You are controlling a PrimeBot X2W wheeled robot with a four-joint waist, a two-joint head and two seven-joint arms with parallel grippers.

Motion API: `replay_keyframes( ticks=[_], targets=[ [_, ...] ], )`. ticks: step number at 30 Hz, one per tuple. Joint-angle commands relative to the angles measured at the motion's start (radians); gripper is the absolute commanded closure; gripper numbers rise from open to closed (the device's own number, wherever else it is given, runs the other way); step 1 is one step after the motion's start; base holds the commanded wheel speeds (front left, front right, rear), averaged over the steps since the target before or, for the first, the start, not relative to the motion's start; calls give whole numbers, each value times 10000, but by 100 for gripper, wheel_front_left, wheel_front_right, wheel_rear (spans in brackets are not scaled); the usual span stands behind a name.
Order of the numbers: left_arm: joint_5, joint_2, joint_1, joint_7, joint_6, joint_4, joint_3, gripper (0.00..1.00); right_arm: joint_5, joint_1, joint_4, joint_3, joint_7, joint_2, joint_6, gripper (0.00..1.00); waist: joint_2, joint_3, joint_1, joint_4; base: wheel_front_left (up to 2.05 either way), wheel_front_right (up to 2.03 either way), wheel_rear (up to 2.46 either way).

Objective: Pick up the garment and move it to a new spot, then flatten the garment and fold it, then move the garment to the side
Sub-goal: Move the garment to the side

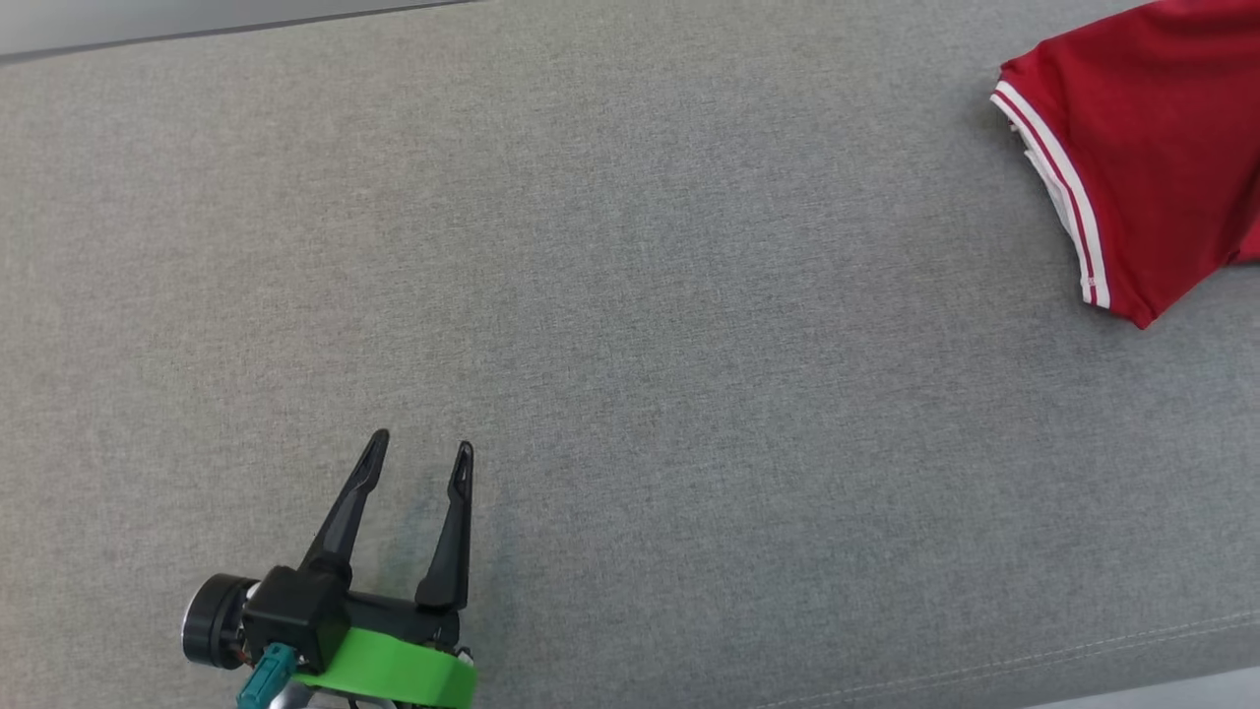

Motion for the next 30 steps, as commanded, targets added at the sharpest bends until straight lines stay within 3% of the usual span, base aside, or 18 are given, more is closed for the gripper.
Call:
replay_keyframes(
  ticks=[1,11,12,13,17,22,30],
  targets=[
    [87,14,69,-24,-22,-12,19,0,80,127,-141,-16,63,-155,-16,100,-1,-100,-1,-89,0,0,0],
    [132,185,136,-23,-23,-54,7,0,-279,113,264,-959,177,-449,-16,100,-1,3,-1,65,0,0,0],
    [130,195,159,-23,-23,-42,5,0,-412,131,342,-1062,95,-404,-16,58,-1,16,-1,82,0,0,0],
    [130,200,183,-23,-23,-24,0,0,-608,166,495,-1290,-4,-351,-16,0,-1,28,-1,103,0,0,0],
    [129,197,222,-23,-23,48,-54,0,-1781,324,896,-2139,-574,-374,-16,0,-1,-16,-1,217,0,0,0],
    [137,129,359,-23,-23,93,31,0,-2681,484,1025,-2427,-1612,-279,-16,0,-1,-248,-1,212,0,0,0],
    [31,-86,747,-23,-23,-42,616,0,-2621,1886,573,-1352,-3258,-18,-16,0,-1,-1216,-1,89,0,0,0]
  ],
)
